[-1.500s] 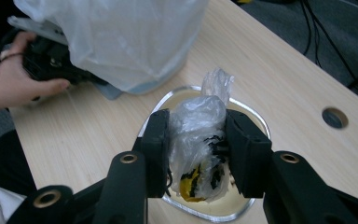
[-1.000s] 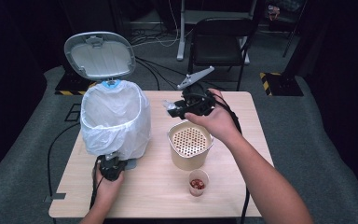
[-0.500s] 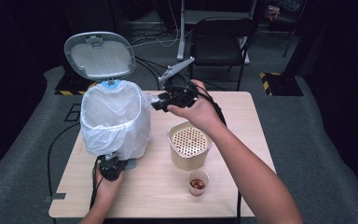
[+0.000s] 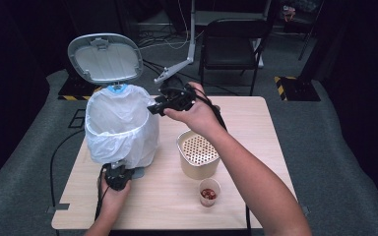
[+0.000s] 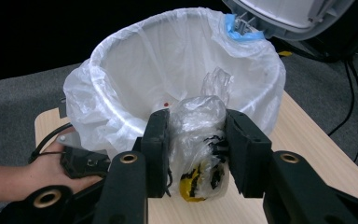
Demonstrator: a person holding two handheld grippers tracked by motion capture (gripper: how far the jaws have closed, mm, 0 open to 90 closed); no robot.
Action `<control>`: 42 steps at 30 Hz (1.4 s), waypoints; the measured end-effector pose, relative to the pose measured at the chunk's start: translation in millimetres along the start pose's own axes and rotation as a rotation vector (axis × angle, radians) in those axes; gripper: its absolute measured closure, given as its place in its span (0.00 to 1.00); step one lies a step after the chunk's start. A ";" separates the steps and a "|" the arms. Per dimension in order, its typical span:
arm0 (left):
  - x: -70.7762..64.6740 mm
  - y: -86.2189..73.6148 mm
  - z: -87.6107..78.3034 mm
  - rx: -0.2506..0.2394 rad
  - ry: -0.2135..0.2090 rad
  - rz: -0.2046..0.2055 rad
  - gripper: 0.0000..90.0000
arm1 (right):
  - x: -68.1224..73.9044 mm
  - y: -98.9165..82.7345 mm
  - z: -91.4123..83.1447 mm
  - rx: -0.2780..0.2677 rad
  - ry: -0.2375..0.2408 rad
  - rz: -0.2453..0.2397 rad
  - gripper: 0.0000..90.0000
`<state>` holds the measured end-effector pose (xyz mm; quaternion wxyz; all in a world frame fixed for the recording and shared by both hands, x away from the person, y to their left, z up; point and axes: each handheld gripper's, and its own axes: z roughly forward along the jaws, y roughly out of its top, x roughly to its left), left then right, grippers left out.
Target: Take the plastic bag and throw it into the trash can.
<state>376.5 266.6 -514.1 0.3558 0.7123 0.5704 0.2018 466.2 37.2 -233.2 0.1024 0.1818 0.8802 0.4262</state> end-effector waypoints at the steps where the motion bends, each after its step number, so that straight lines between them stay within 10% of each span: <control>1: 1.9 0.1 -1.0 0.018 0.012 0.025 1.00 | 0.8 2.0 5.4 -0.001 0.006 0.003 0.69; 13: -1.9 0.1 -0.4 -0.011 0.004 -0.028 1.00 | 0.8 13.9 44.0 0.007 -0.002 -0.029 0.69; 35: 0.5 -0.2 -1.0 0.007 0.004 0.012 1.00 | 23.7 28.7 78.6 0.011 0.032 -0.093 0.69; 42: -0.3 -0.1 -0.8 -0.003 -0.002 -0.008 1.00 | 29.4 29.7 81.8 -0.014 0.049 -0.077 0.56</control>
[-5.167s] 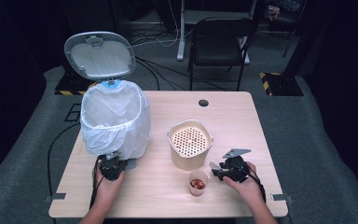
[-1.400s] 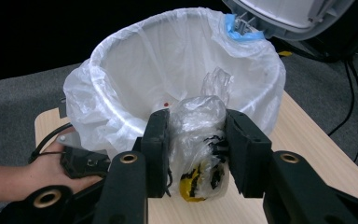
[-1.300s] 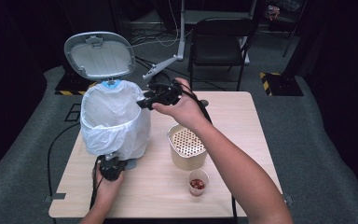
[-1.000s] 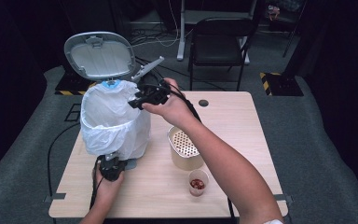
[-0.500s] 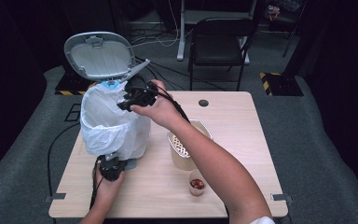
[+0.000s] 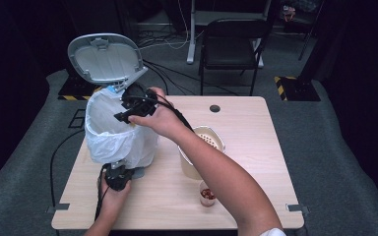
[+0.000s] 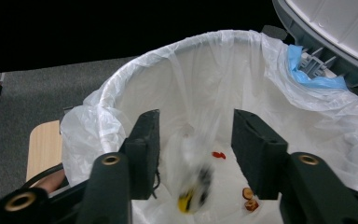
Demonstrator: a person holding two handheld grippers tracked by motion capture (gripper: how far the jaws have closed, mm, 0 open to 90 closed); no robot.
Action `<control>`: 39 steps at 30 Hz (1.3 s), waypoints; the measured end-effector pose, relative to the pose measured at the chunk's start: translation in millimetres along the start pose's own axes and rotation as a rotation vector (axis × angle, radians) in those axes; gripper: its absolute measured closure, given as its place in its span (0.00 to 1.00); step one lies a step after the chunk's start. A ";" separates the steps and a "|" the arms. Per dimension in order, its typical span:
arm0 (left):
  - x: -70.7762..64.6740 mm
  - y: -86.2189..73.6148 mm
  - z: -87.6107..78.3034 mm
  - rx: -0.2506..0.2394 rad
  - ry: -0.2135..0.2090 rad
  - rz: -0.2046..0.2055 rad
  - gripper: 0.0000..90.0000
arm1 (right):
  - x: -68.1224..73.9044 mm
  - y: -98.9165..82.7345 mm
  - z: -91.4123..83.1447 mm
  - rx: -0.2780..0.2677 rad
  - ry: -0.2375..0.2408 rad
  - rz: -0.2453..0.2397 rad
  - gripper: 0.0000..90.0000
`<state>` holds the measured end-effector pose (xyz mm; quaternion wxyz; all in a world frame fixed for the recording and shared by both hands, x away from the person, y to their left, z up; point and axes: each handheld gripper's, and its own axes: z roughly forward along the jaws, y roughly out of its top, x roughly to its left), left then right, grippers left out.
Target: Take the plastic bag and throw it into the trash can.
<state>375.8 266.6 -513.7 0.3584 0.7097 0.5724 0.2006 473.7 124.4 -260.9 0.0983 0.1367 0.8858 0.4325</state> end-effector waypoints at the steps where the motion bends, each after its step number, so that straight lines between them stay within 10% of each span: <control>1: -0.3 0.1 -0.1 0.000 -0.004 -0.002 1.00 | 0.1 0.0 -1.0 -0.005 0.001 0.003 0.55; 14: -0.3 -0.8 3.4 -0.034 0.003 -0.019 1.00 | -4.8 -30.1 -49.3 -0.040 -0.045 0.013 0.50; 16: 5.7 0.5 1.0 0.023 -0.026 0.058 1.00 | -7.2 -44.7 -66.3 -0.055 -0.069 0.024 0.48; 28: 2.8 -0.1 2.6 -0.004 -0.050 0.031 1.00 | -0.5 -111.8 -115.8 -0.056 -0.168 0.055 0.43; 39: 2.8 -0.1 2.3 -0.002 -0.047 0.033 1.00 | 14.9 -174.9 -127.1 -0.052 -0.188 0.140 0.32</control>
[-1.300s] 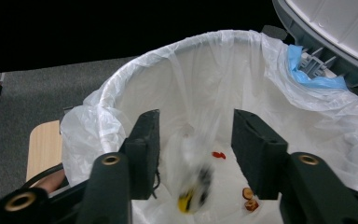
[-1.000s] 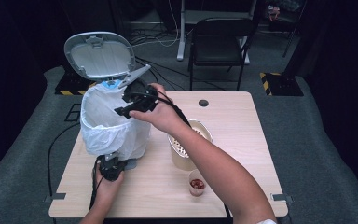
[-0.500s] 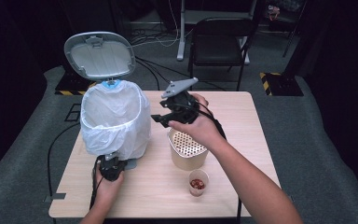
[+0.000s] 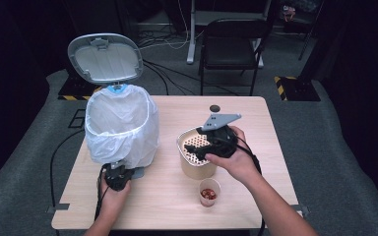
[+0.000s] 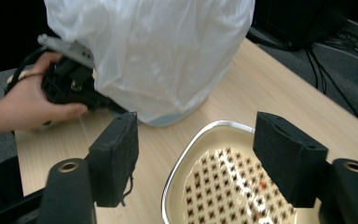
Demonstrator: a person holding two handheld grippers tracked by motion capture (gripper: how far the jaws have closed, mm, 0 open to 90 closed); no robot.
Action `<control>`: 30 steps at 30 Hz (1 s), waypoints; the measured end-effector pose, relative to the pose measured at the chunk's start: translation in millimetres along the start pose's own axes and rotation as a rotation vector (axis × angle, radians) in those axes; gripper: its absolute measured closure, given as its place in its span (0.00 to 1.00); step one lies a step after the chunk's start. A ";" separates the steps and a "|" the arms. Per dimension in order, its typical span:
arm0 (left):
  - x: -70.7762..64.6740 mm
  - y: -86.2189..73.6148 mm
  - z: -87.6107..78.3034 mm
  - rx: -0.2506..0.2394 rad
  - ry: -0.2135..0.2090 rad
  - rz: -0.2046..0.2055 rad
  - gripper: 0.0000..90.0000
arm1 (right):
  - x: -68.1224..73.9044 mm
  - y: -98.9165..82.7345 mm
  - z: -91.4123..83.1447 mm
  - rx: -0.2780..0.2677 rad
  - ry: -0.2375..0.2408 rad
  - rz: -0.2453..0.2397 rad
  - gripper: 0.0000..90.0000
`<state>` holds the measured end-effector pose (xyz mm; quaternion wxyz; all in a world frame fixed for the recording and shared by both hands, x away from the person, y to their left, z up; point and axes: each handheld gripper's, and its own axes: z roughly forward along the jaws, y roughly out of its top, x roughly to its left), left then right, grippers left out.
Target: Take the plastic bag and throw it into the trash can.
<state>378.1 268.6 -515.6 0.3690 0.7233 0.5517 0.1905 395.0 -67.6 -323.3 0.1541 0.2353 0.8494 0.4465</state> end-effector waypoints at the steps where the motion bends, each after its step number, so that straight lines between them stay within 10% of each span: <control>1: -0.3 -0.2 0.1 -0.002 0.001 -0.001 1.00 | 1.3 -6.5 -0.3 0.000 -0.002 0.001 0.30; 13: -1.5 -0.9 0.2 -0.006 0.007 0.007 1.00 | 12.7 -76.7 -12.8 0.003 -0.026 0.078 0.20; 30: 1.0 1.6 0.4 0.018 -0.007 0.025 1.00 | 32.4 -127.4 -2.0 0.050 0.031 0.130 0.15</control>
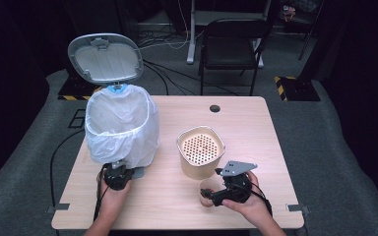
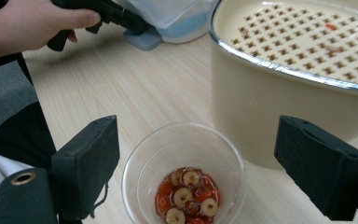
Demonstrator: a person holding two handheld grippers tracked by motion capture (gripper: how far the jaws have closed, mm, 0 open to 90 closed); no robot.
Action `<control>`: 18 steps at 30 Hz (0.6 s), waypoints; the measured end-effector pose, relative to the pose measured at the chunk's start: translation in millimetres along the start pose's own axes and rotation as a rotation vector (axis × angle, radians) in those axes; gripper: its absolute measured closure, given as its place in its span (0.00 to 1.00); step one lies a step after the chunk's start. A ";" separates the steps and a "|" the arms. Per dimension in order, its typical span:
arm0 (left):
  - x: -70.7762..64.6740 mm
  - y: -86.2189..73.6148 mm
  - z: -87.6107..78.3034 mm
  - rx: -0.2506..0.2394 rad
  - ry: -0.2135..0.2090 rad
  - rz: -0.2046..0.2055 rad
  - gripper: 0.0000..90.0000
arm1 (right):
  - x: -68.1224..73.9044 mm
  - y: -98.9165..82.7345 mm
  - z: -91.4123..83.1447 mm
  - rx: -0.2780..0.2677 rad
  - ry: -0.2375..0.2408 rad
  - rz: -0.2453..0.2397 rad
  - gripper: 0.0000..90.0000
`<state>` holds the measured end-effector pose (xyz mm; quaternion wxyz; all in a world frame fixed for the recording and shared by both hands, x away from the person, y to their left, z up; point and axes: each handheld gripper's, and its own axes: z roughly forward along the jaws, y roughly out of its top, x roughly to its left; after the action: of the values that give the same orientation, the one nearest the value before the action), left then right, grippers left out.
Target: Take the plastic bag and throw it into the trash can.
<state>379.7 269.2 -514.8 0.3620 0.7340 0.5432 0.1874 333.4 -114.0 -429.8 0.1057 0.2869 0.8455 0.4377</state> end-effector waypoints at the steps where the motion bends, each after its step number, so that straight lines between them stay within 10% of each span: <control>1: 0.0 0.0 0.0 0.000 0.000 0.000 1.00 | 0.0 0.0 0.0 0.000 0.000 0.000 0.15; 18: 3.2 -1.0 -0.1 -0.005 0.012 0.002 1.00 | 8.0 -18.0 20.7 0.068 -0.011 -0.026 0.15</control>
<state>380.1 272.4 -515.9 0.3604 0.7325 0.5443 0.1934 328.7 -103.5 -455.9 0.1064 0.2818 0.8629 0.4059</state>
